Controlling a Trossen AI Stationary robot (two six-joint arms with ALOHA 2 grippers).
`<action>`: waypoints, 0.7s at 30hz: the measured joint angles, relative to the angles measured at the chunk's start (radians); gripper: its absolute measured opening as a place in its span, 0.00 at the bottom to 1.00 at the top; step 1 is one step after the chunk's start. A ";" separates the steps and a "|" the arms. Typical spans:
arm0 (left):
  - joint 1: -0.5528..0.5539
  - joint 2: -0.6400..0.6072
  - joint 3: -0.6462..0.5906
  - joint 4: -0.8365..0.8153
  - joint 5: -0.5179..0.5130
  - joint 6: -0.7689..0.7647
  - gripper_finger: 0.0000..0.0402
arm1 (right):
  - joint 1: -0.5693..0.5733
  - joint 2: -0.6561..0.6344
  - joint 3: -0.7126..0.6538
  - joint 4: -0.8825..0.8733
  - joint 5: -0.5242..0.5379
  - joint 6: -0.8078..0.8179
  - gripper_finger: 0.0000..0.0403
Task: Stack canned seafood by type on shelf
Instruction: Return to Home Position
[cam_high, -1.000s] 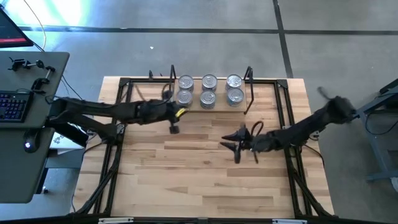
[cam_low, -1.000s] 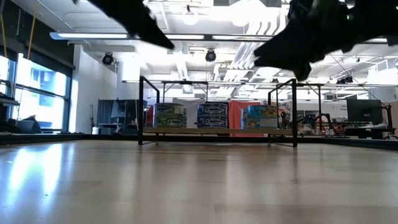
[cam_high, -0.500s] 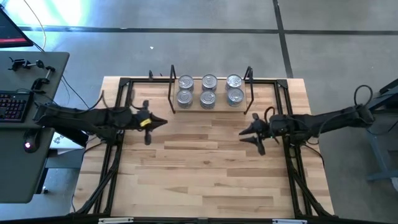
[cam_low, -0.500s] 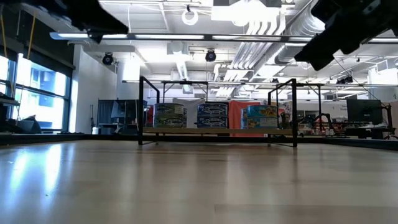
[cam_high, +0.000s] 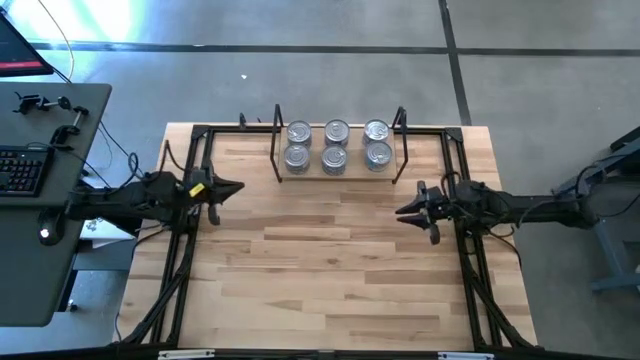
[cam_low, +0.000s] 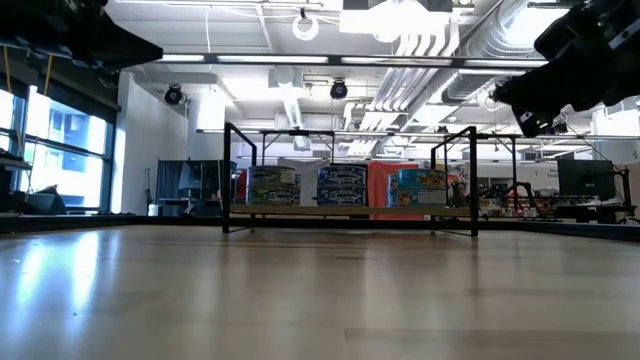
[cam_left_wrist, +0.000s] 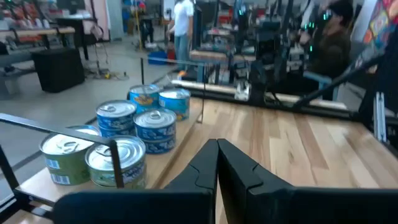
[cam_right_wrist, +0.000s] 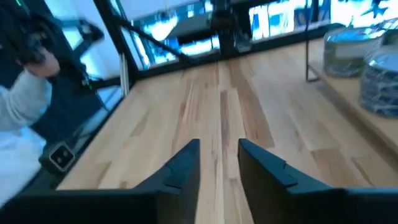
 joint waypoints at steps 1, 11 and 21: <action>0.002 -0.026 -0.008 -0.003 0.000 -0.001 0.00 | -0.007 -0.034 -0.011 -0.005 -0.001 0.003 0.22; 0.018 -0.188 -0.019 -0.123 0.000 -0.018 0.00 | -0.018 -0.311 -0.102 -0.039 -0.002 0.004 0.01; 0.018 -0.197 -0.088 -0.011 0.042 -0.012 0.00 | -0.016 -0.346 -0.139 0.021 -0.001 -0.002 0.00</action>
